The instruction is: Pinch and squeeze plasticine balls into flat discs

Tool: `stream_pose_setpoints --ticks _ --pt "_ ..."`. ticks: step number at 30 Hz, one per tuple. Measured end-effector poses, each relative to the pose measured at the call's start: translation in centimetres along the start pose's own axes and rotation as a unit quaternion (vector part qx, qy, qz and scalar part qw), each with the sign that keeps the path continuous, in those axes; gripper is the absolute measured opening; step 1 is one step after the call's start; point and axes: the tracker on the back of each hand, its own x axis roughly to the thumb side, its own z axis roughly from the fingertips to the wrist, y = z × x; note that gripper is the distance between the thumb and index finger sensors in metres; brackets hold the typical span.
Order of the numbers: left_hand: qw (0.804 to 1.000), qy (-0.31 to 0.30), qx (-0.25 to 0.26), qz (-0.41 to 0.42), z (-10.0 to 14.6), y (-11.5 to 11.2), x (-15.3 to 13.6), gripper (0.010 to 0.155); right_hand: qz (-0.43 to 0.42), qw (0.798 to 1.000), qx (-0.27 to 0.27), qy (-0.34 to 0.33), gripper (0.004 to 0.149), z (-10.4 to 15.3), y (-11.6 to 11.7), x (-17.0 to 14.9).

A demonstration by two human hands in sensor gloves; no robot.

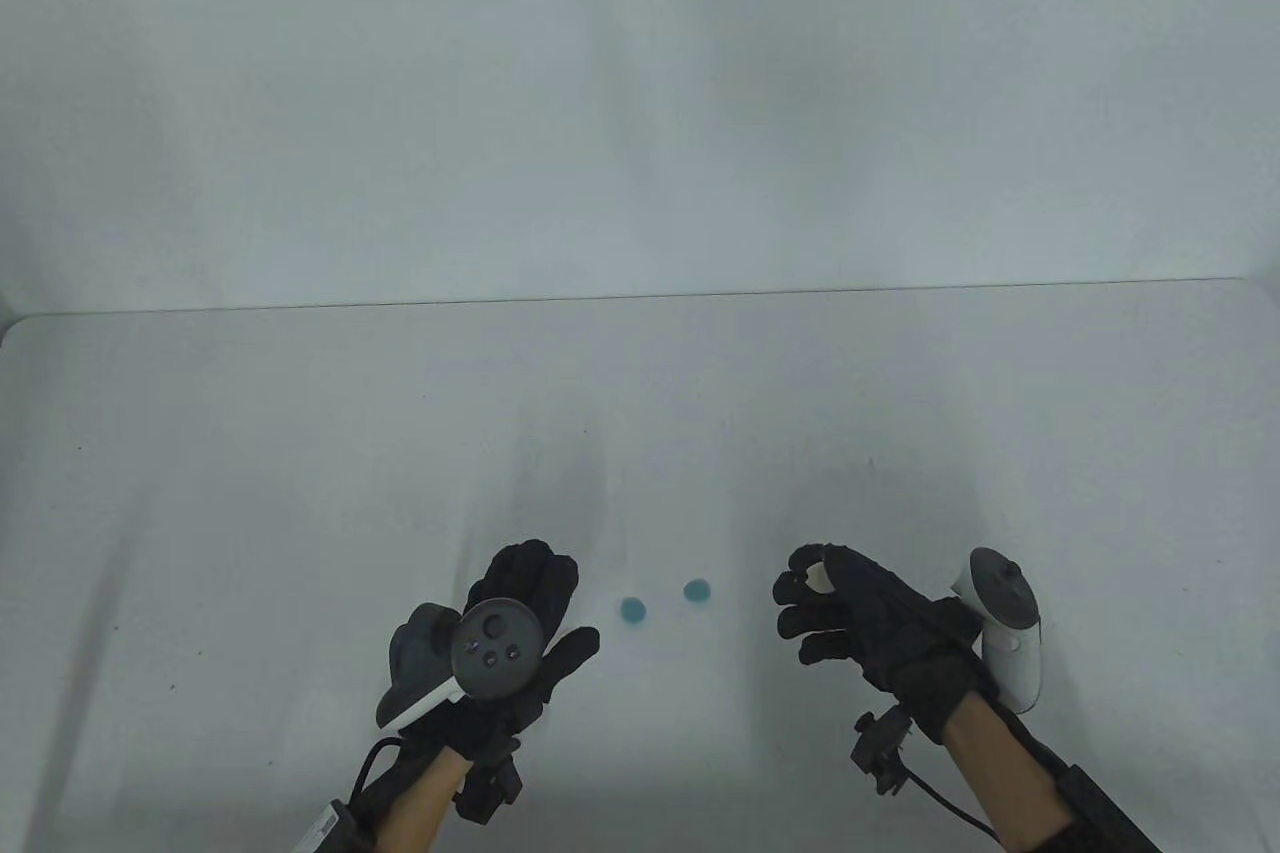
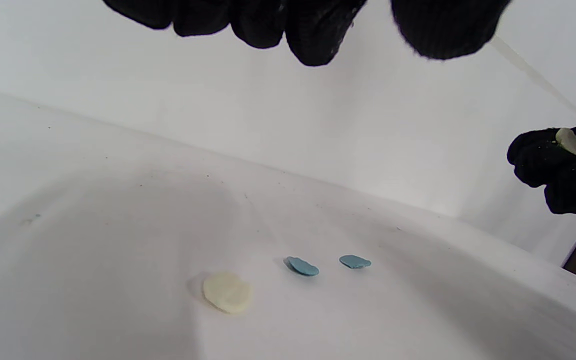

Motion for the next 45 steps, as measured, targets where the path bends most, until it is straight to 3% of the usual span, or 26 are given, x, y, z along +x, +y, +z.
stream_pose_setpoints --ticks 6,10,14,20,27,32,36,38,39,41,43,45 --pt "1.0 0.0 -0.003 0.0 -0.1 -0.1 -0.1 0.075 0.029 0.999 -0.021 -0.003 0.044 -0.1 -0.2 0.2" --pt "1.0 0.001 -0.007 -0.002 -0.1 -0.3 -0.1 0.075 0.053 0.998 -0.036 -0.006 0.042 0.0 -0.2 0.4" --pt "1.0 0.0 -0.007 0.0 -0.1 -0.3 -0.1 0.074 0.049 0.998 -0.037 -0.003 0.048 -0.1 -0.2 0.2" --pt "1.0 0.0 -0.006 0.0 -0.1 -0.3 -0.2 0.075 0.011 1.0 -0.012 0.008 0.068 -0.1 -0.2 -0.4" --pt "1.0 0.0 -0.006 -0.001 -0.2 -0.4 -0.2 0.075 0.034 0.999 -0.031 0.009 0.043 -0.2 -0.5 -0.2" --pt "1.0 -0.001 -0.006 0.0 -0.2 -0.5 -0.3 0.075 0.077 0.996 -0.045 0.003 0.04 -0.1 -0.3 0.4" --pt "1.0 -0.001 -0.005 -0.001 -0.2 -0.4 -0.3 0.075 0.052 0.998 -0.032 0.019 0.04 -0.3 -0.3 -0.2" --pt "1.0 0.0 -0.005 -0.001 -0.2 -0.5 -0.3 0.075 0.033 0.999 -0.017 0.025 0.047 -0.4 -0.3 -0.5" --pt "1.0 0.001 -0.006 -0.003 -0.2 -0.5 -0.3 0.075 0.027 0.999 0.002 0.026 0.06 -0.4 -0.2 -0.6" --pt "1.0 0.001 -0.005 -0.003 -0.2 -0.4 -0.4 0.074 0.024 0.999 0.016 0.028 0.07 -0.4 -0.1 -0.8" --pt "1.0 0.001 -0.004 -0.002 -0.2 -0.4 -0.4 0.075 0.02 0.999 0.016 0.029 0.075 -0.4 0.0 -0.9" --pt "1.0 0.002 -0.006 -0.002 -0.2 -0.5 -0.4 0.075 0.023 0.999 0.01 0.03 0.07 -0.4 0.0 -0.9"
